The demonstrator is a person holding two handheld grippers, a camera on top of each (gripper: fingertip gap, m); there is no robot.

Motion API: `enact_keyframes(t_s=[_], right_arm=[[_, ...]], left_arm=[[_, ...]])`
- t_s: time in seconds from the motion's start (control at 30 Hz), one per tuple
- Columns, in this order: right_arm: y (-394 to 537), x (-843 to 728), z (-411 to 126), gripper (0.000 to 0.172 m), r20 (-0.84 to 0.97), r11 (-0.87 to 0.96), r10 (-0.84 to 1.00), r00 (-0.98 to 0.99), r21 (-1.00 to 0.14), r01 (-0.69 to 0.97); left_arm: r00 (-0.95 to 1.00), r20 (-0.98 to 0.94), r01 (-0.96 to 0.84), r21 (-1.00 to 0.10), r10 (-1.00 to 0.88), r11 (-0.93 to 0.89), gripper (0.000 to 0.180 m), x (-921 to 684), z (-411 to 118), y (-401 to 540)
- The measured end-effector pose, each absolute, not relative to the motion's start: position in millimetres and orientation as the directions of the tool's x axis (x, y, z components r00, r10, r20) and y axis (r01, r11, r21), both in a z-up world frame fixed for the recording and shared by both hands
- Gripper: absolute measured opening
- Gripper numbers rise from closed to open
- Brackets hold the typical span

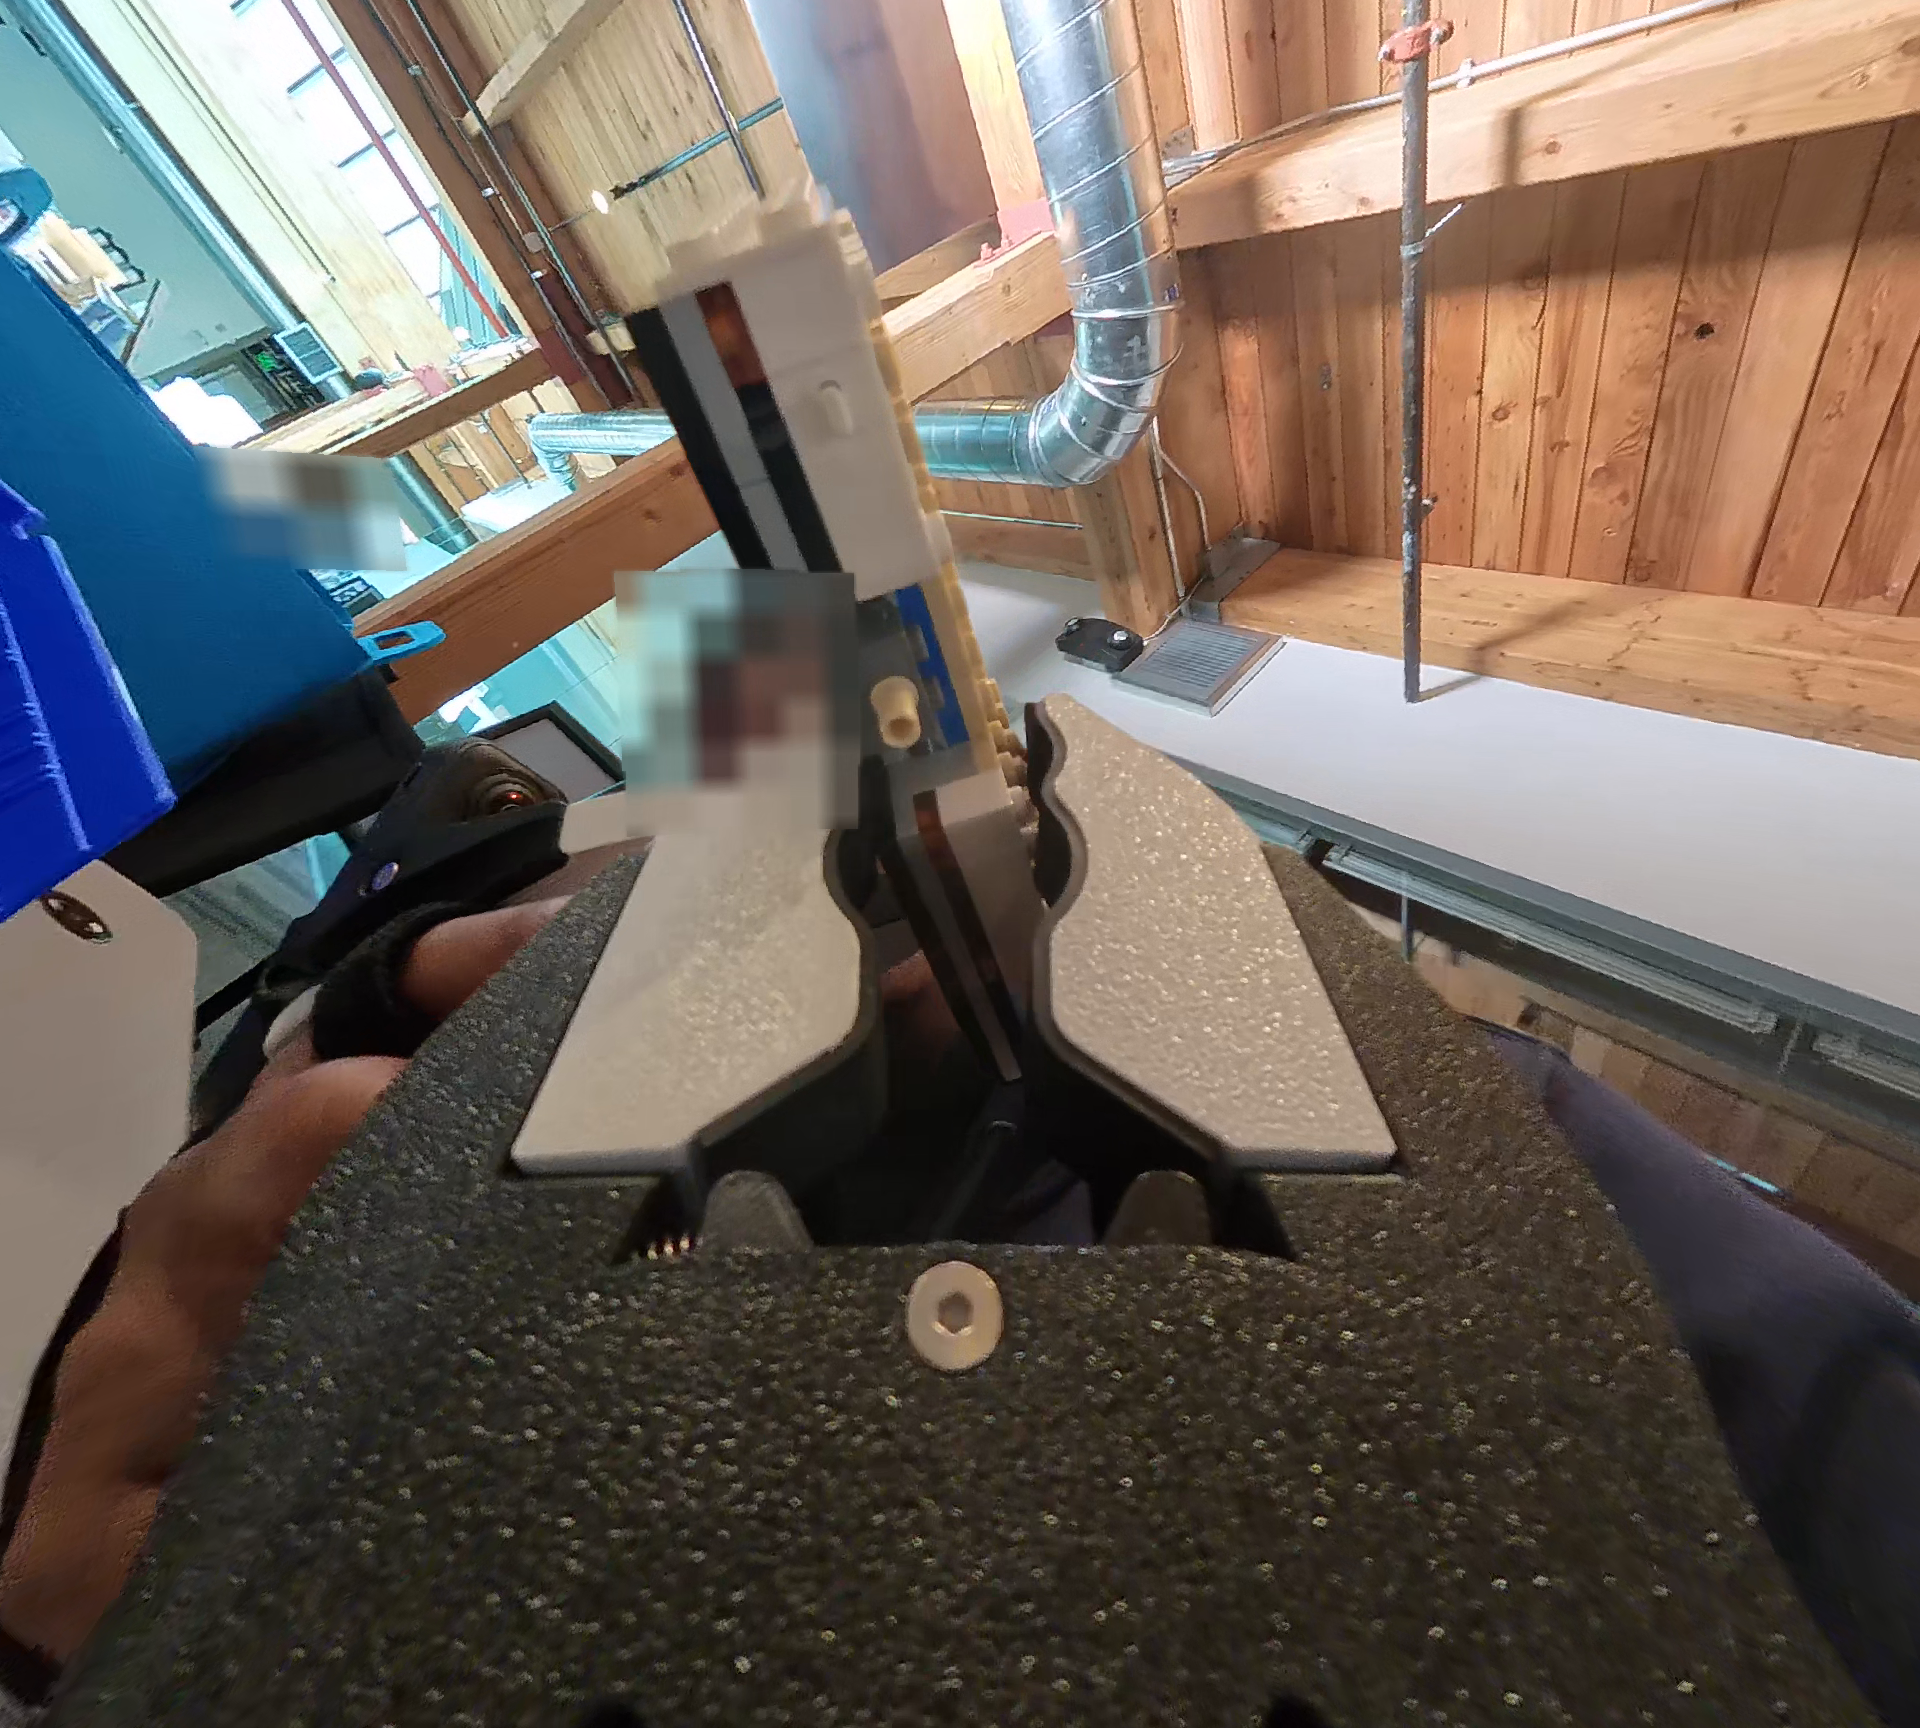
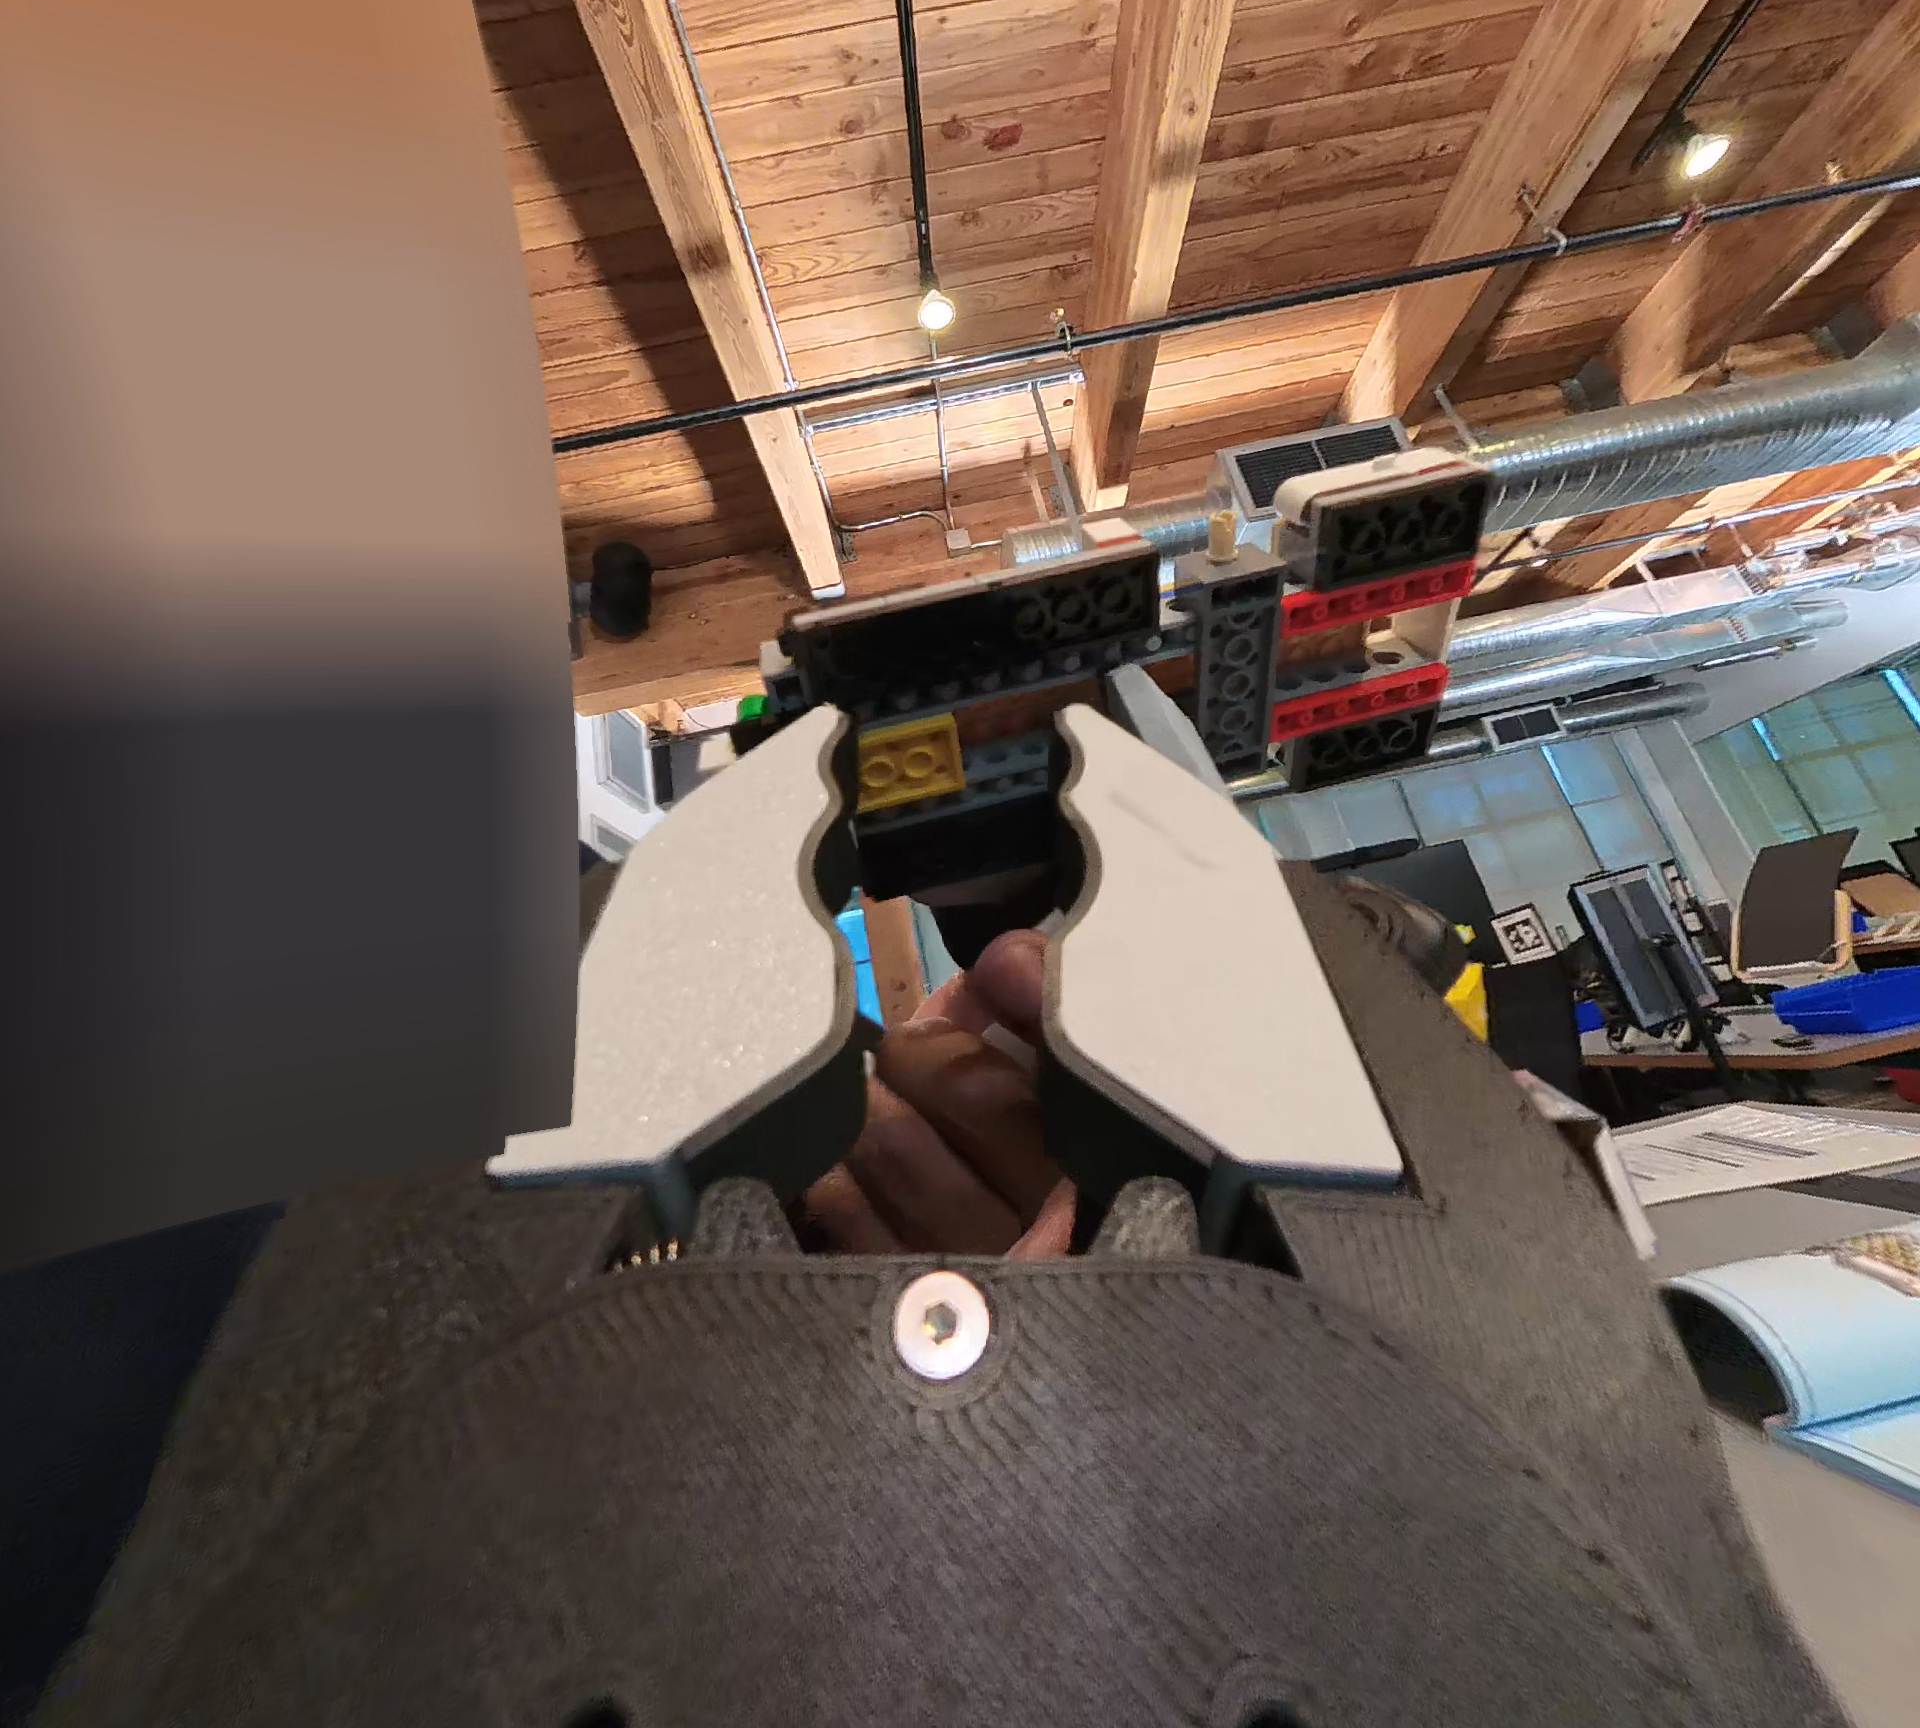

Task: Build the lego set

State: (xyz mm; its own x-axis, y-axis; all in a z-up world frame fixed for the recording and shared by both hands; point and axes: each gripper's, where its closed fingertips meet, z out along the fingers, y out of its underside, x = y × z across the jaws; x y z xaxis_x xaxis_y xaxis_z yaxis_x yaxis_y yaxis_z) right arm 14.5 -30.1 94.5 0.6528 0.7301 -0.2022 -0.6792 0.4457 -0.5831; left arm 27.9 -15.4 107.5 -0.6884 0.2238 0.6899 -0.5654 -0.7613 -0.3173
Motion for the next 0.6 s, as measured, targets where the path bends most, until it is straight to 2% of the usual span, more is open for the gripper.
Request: enact_keyframes(t_s=[0.23, 0.43, 0.6], right_arm=[[-34.5, 10.8, 90.7, 0.033, -0.261, 0.248, 0.854, 0.451, -0.558, -0.792], [-29.2, 4.6, 83.0, 0.038, -0.336, 0.051, 0.905, 0.262, -0.525, -0.850], [-23.8, -5.8, 76.9, 0.037, -0.380, -0.075, 0.912, 0.152, -0.520, -0.851]], left_arm=[[-0.724, 0.686, -0.514, -0.466, 0.073, -0.721, 0.026, 19.7, 104.9, -6.6], [-0.708, 0.703, -0.491, -0.564, -0.074, -0.664, 0.025, 15.8, 93.1, 3.7], [-0.709, 0.700, -0.526, -0.608, -0.088, -0.595, 0.025, 5.5, 89.4, 5.6]])
